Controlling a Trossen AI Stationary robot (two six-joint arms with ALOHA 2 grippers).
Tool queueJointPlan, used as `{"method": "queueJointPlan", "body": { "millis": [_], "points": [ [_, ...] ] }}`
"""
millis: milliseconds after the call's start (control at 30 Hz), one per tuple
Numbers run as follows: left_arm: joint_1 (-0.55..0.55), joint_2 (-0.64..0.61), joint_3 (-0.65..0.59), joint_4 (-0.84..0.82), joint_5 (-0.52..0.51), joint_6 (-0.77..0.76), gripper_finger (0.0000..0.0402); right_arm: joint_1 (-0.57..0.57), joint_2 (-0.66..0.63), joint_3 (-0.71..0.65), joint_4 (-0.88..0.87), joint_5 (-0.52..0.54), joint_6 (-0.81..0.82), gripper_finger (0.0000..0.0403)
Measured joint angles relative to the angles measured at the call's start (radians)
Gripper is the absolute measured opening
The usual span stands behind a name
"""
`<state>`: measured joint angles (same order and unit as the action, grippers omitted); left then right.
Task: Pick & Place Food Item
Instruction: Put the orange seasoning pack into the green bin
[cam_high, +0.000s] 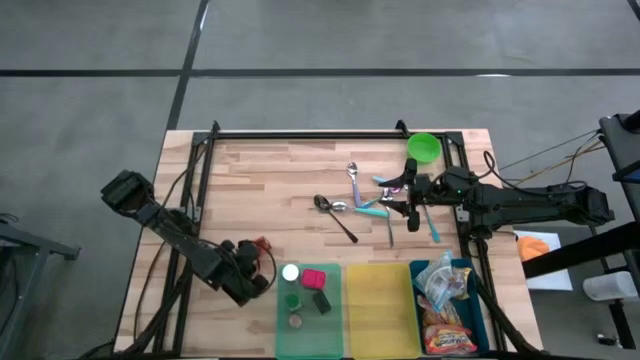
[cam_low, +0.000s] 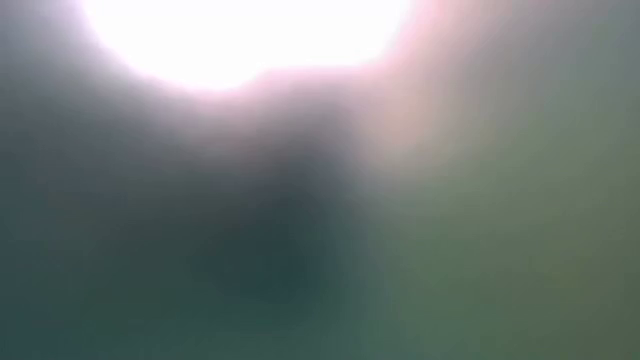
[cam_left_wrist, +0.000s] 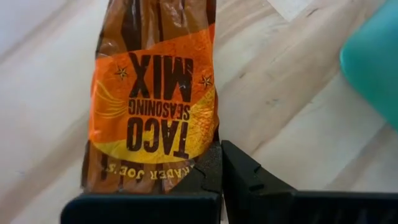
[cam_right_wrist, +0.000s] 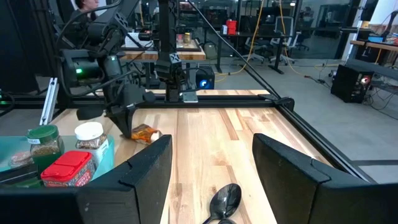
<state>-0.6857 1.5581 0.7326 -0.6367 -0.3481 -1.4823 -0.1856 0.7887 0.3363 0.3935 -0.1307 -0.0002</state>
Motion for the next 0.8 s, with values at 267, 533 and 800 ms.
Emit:
{"method": "queueJointPlan", "body": {
  "millis": [267, 533, 800],
  "points": [
    [0.000, 0.000, 0.000, 0.038, 0.051, -0.080, 0.0000, 0.000, 0.000, 0.000, 0.000, 0.000, 0.000, 0.0221],
    [0.000, 0.000, 0.000, 0.060, 0.087, -0.132, 0.0000, 0.000, 0.000, 0.000, 0.000, 0.000, 0.000, 0.0221],
    [0.000, -0.001, 0.000, 0.074, 0.088, -0.119, 0.0000, 0.000, 0.000, 0.000, 0.000, 0.000, 0.000, 0.0221]
  ]
}}
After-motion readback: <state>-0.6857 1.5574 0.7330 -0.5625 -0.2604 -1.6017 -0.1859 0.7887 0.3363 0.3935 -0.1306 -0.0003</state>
